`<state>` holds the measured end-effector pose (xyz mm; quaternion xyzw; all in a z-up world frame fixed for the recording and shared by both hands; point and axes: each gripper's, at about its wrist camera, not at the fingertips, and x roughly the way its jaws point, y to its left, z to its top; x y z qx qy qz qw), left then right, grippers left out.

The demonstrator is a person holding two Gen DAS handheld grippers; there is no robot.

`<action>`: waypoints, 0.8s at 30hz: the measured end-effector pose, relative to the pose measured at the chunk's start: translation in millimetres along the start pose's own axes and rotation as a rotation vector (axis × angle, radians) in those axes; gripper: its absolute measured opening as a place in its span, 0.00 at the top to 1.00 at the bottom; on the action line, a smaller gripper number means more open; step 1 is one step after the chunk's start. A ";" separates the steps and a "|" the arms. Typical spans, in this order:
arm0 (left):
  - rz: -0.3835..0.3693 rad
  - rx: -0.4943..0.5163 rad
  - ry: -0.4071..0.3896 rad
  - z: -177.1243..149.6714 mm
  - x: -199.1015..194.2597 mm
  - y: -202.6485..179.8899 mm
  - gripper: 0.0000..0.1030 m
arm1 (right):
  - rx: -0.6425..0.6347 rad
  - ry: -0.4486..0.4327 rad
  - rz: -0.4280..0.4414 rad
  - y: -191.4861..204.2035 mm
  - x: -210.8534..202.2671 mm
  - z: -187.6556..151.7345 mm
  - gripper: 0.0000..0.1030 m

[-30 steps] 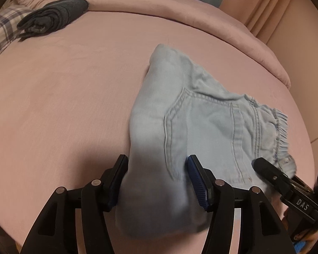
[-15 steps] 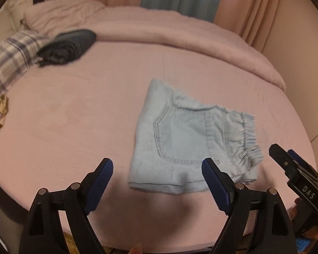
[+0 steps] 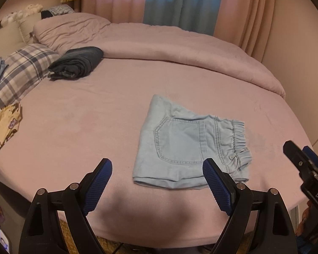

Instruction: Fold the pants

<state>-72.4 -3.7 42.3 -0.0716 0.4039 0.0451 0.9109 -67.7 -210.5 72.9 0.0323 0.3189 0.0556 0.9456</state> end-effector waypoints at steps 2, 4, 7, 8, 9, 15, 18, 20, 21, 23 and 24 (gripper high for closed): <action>-0.007 -0.008 0.000 -0.9 -2.1 -0.6 0.15 | -0.002 0.005 0.000 0.5 -1.0 -2.1 0.05; -0.011 -0.011 -0.004 -2.0 -4.1 -1.5 0.15 | -0.002 0.015 -0.006 2.0 0.4 -3.5 0.05; -0.017 -0.009 -0.014 -2.8 -6.3 -2.0 0.15 | -0.004 0.019 -0.013 2.6 0.5 -4.8 0.05; -0.018 -0.008 -0.015 -2.9 -6.6 -1.9 0.15 | -0.004 0.020 -0.014 2.5 0.7 -4.7 0.05; -0.018 -0.008 -0.016 -2.9 -6.9 -1.9 0.15 | -0.004 0.020 -0.013 2.5 0.4 -4.8 0.05; -0.010 -0.001 -0.012 -3.5 -6.4 -3.5 0.15 | -0.013 0.030 -0.023 4.8 2.5 -6.0 0.05; -0.016 0.000 -0.014 -3.4 -6.7 -4.2 0.15 | -0.015 0.035 -0.025 5.8 3.5 -6.5 0.05; -0.017 -0.002 -0.016 -3.4 -7.3 -4.6 0.15 | -0.015 0.037 -0.022 5.8 4.6 -6.7 0.05; -0.018 -0.003 -0.017 -3.4 -7.6 -4.7 0.15 | -0.015 0.038 -0.022 5.7 4.9 -6.6 0.05; -0.016 -0.004 -0.017 -3.7 -8.4 -5.2 0.15 | -0.017 0.039 -0.022 6.1 4.8 -6.8 0.05; -0.017 -0.004 -0.018 -3.5 -8.3 -5.0 0.15 | -0.018 0.041 -0.021 6.4 5.3 -6.7 0.05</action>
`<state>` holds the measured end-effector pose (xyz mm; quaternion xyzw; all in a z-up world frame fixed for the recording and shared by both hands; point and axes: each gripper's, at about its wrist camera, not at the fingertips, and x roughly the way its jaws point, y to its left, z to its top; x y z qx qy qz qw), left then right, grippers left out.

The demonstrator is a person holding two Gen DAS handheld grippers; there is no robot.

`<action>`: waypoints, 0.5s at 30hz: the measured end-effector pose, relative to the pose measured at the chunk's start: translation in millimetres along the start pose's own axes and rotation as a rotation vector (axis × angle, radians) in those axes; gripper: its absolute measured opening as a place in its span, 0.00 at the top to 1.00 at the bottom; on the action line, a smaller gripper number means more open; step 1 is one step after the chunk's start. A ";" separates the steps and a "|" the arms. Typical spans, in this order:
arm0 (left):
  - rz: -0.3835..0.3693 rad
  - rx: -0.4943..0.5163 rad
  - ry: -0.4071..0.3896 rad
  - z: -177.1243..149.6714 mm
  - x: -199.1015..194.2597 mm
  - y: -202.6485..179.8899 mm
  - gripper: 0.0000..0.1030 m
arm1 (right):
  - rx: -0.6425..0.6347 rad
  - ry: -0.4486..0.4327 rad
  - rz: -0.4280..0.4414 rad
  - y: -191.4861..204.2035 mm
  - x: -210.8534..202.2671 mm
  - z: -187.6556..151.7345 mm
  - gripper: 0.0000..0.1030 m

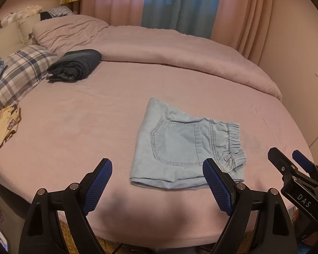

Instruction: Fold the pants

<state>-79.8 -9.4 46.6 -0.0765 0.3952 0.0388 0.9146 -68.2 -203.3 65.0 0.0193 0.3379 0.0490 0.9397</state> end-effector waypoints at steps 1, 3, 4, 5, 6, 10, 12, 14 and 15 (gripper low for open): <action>0.001 0.000 0.000 -0.1 0.0 0.1 0.15 | -0.001 0.002 0.000 0.2 0.7 0.2 0.05; 0.005 0.003 -0.003 0.2 0.1 0.2 0.15 | -0.004 0.005 -0.002 0.8 1.6 0.1 0.05; 0.005 0.003 -0.003 0.2 0.0 0.1 0.15 | -0.004 0.006 -0.004 1.9 1.6 -0.5 0.05; 0.004 0.003 -0.004 0.3 -0.2 0.2 0.15 | -0.005 0.007 -0.006 2.9 1.6 -0.7 0.05; 0.005 0.002 -0.004 0.1 0.0 -0.1 0.15 | -0.005 0.008 -0.006 2.9 1.9 -0.6 0.05; -0.001 0.003 -0.009 0.6 -0.2 0.0 0.15 | -0.005 0.008 -0.006 2.2 2.8 -0.1 0.05; -0.006 0.006 -0.013 0.9 -0.8 -0.7 0.15 | -0.004 0.011 -0.009 3.2 3.4 -0.6 0.05; -0.014 0.007 -0.018 1.1 -1.8 -1.7 0.15 | -0.004 0.011 -0.011 3.7 4.0 -0.5 0.05; -0.017 0.007 -0.021 1.3 -2.3 -2.2 0.15 | -0.005 0.012 -0.011 3.5 4.3 -0.3 0.05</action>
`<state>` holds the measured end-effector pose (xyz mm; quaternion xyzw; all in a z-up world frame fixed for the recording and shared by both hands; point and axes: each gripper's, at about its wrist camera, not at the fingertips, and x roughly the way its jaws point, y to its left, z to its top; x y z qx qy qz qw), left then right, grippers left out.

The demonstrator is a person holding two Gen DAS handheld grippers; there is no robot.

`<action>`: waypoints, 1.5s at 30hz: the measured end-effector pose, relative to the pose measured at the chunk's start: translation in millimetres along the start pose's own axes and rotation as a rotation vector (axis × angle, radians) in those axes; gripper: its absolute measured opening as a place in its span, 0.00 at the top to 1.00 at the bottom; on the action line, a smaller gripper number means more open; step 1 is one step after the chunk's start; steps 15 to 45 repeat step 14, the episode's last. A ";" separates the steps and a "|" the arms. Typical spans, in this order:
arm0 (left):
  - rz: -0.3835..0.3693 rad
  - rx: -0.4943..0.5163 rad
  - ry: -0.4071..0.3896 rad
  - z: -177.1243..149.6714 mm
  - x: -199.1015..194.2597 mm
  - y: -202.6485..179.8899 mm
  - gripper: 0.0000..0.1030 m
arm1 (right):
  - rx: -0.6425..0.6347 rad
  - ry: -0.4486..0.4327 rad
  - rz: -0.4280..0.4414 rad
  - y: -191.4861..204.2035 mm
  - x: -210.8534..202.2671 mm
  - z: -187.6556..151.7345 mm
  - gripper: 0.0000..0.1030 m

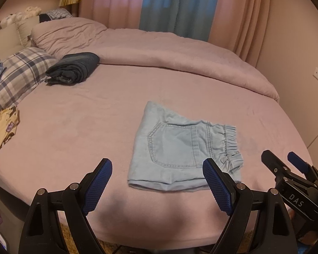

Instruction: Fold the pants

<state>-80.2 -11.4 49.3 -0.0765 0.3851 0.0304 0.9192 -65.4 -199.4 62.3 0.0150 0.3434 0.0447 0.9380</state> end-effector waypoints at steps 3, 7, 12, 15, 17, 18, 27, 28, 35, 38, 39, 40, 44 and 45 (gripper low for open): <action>-0.002 -0.002 -0.005 -0.1 -1.7 -1.2 0.15 | -0.001 0.001 -0.001 2.1 0.1 -0.4 0.05; 0.002 -0.005 -0.008 -0.6 -2.9 -1.6 0.15 | 0.000 0.001 -0.002 1.6 0.1 -0.2 0.05; -0.006 -0.009 -0.009 -0.5 -4.0 -1.2 0.15 | 0.000 0.000 -0.004 2.1 0.9 -1.4 0.05; -0.006 -0.008 -0.013 -1.3 -5.2 -1.6 0.15 | 0.000 0.000 -0.005 2.6 0.7 -1.6 0.05; -0.006 -0.008 -0.013 -1.3 -5.2 -1.6 0.15 | 0.000 0.000 -0.005 2.6 0.7 -1.6 0.05; -0.006 -0.008 -0.013 -1.3 -5.2 -1.6 0.15 | 0.000 0.000 -0.005 2.6 0.7 -1.6 0.05; -0.006 -0.008 -0.013 -1.3 -5.2 -1.6 0.15 | 0.000 0.000 -0.005 2.6 0.7 -1.6 0.05; -0.006 -0.008 -0.013 -1.3 -5.2 -1.6 0.15 | 0.000 0.000 -0.005 2.6 0.7 -1.6 0.05; -0.006 -0.008 -0.013 -1.3 -5.2 -1.6 0.15 | 0.000 0.000 -0.005 2.6 0.7 -1.6 0.05; -0.006 -0.008 -0.013 -1.3 -5.2 -1.6 0.15 | 0.000 0.000 -0.005 2.6 0.7 -1.6 0.05; -0.006 -0.008 -0.013 -1.3 -5.2 -1.6 0.15 | 0.000 0.000 -0.005 2.6 0.7 -1.6 0.05; -0.006 -0.008 -0.013 -1.3 -5.2 -1.6 0.15 | 0.000 0.000 -0.005 2.6 0.7 -1.6 0.05; -0.006 -0.008 -0.013 -1.3 -5.2 -1.6 0.15 | 0.000 0.000 -0.005 2.6 0.7 -1.6 0.05; -0.006 -0.008 -0.013 -1.3 -5.2 -1.6 0.15 | 0.000 0.000 -0.005 2.6 0.7 -1.6 0.05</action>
